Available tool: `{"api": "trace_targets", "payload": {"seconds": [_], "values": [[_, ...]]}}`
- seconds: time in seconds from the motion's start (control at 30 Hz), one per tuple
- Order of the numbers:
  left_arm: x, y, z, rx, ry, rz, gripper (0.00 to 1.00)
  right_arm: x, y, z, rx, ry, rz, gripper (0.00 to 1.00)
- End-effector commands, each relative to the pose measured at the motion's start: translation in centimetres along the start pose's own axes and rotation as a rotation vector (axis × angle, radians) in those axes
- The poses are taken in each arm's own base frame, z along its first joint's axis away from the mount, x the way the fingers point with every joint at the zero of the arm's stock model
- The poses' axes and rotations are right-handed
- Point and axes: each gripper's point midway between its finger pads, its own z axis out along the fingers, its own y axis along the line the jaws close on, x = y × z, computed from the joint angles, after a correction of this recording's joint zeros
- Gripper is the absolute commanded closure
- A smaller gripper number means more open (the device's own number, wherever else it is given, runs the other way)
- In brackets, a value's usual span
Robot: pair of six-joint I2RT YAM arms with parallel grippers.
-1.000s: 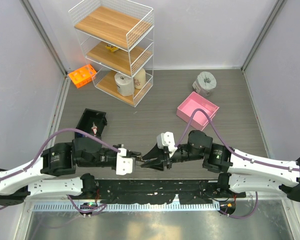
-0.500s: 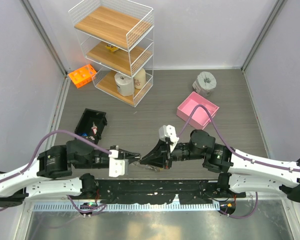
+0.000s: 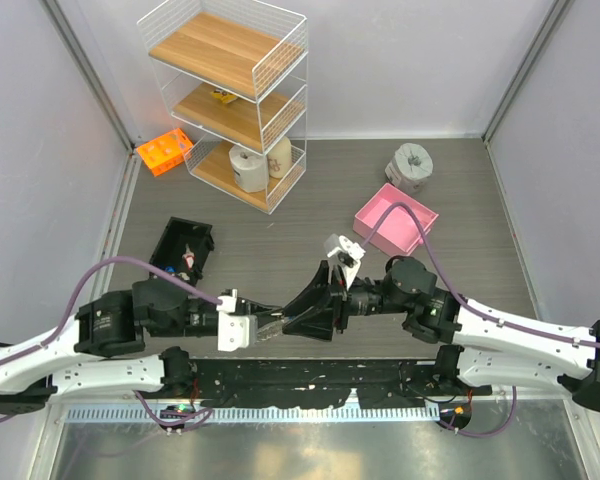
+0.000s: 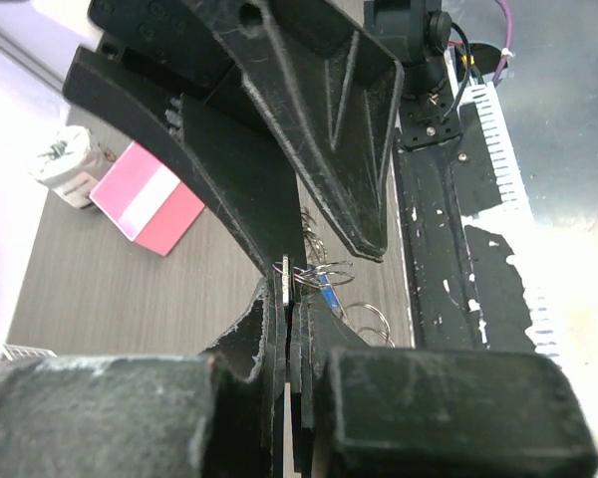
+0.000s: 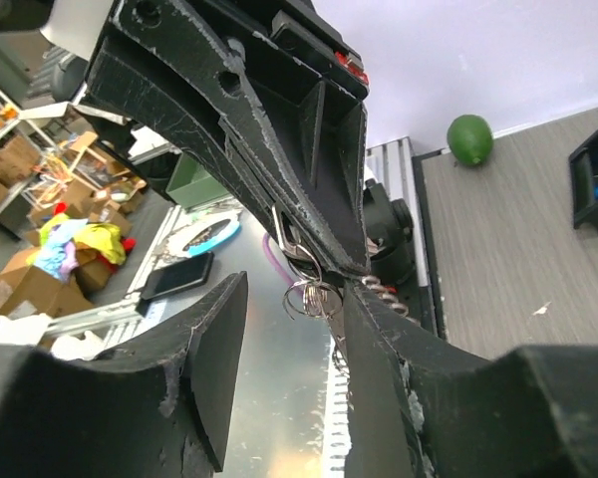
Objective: Remove the keys from the keyring
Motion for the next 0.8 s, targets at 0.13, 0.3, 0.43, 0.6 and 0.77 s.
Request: {"api": "trace_targets", "payload": {"seconds": [0.13, 0.3, 0.43, 0.6, 0.77], "values": [[-4.1, 2.8, -0.1, -0.12, -0.093, -0.186, 1.0, -1.6, 0.1, -1.5, 0.063, -0.055, -0.285, 0.59], [-4.2, 3.1, -0.2, -0.15, -0.083, -0.288, 1.0, -0.5, -1.4, -2.1, 0.147, -0.008, -0.413, 0.54], [-3.6, 2.9, 0.2, -0.156, -0.054, -0.365, 1.0, -1.4, -1.9, -3.5, 0.206, -0.065, -0.467, 0.44], [-2.0, 3.4, 1.0, -0.218, 0.011, -0.43, 1.0, -2.1, -1.7, -5.0, 0.242, -0.087, -0.49, 0.44], [-1.2, 4.0, 1.5, -0.286, 0.051, -0.568, 1.0, -1.0, -2.3, -5.2, 0.253, -0.069, -0.462, 0.5]]}}
